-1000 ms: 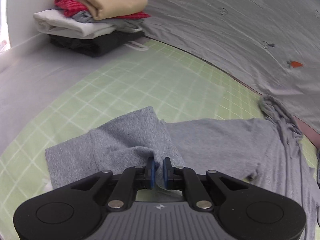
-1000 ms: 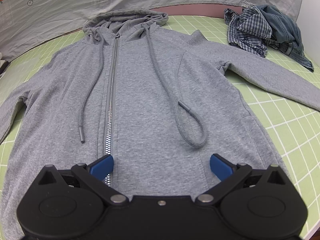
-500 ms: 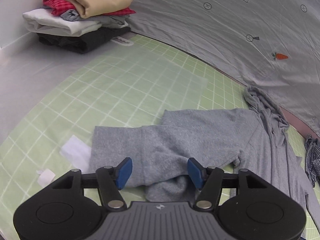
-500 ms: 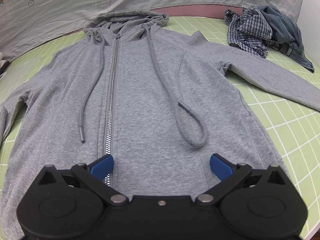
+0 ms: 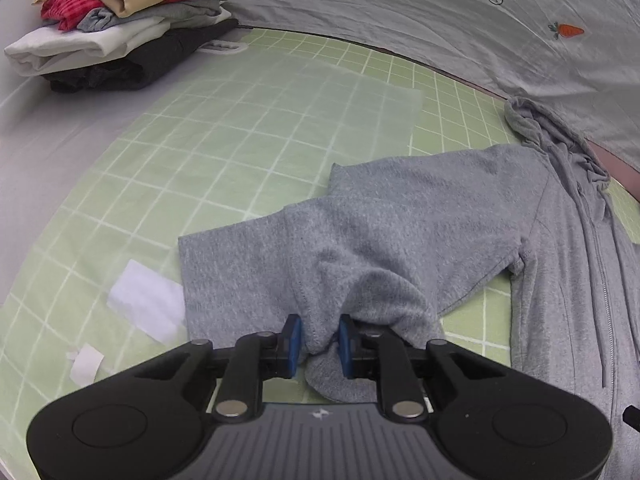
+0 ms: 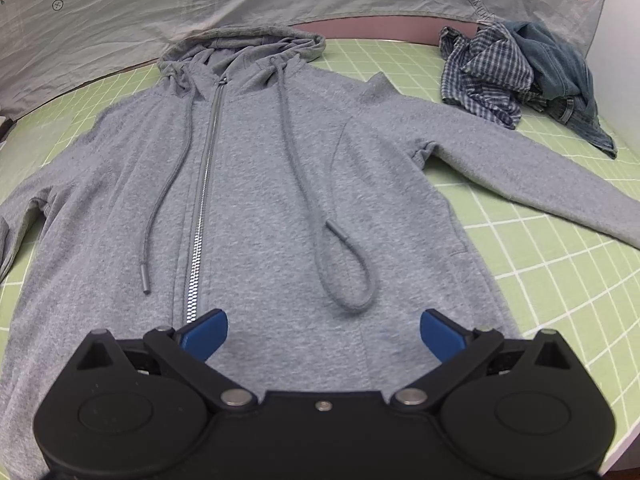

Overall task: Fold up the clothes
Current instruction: 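Fold the held sleeve across the hoodie body with the left gripper, release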

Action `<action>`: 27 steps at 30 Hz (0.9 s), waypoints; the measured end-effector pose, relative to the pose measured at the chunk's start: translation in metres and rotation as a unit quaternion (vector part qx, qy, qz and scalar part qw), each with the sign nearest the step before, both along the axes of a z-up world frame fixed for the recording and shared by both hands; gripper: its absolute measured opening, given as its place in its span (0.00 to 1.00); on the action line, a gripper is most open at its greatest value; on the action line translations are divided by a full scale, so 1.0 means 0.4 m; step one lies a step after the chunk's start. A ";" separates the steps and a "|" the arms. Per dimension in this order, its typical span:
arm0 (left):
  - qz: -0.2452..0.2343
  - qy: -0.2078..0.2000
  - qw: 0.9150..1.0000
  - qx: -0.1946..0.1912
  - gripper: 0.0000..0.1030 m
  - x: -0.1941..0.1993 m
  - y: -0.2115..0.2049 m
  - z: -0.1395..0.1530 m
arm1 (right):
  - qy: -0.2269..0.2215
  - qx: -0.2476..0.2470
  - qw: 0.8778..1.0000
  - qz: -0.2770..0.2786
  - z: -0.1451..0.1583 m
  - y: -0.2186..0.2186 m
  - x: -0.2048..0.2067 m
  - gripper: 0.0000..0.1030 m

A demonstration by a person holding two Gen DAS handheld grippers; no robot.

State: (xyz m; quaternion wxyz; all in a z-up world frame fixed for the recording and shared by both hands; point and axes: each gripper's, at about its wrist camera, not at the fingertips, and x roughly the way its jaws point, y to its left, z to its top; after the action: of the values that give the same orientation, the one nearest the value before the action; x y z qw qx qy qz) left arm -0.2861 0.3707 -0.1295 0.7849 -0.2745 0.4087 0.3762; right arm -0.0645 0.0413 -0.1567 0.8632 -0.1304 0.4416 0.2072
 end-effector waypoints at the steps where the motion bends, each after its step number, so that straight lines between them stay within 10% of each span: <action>1: 0.003 -0.005 1.000 0.001 0.18 0.002 -0.002 0.007 | -0.005 -0.002 1.000 -0.003 0.007 -0.009 0.006 1.00; 13: -0.087 -0.091 0.992 0.009 0.15 0.176 -0.162 0.134 | 0.003 0.010 0.999 -0.041 0.027 -0.141 0.092 1.00; 20: -0.200 -0.133 0.971 -0.014 0.17 0.364 -0.385 0.168 | -0.016 0.020 0.998 -0.050 0.048 -0.235 0.149 1.00; 27: -0.211 -0.094 0.973 0.000 0.58 0.419 -0.488 0.159 | -0.045 0.031 0.997 -0.048 0.059 -0.291 0.199 1.00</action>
State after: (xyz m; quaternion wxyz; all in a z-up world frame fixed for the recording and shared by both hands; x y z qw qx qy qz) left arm -0.1184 0.1754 -0.0660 0.8814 -0.2160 0.3822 0.1745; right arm 0.0150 -0.0751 -0.1331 0.8948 -0.0914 0.4013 0.1730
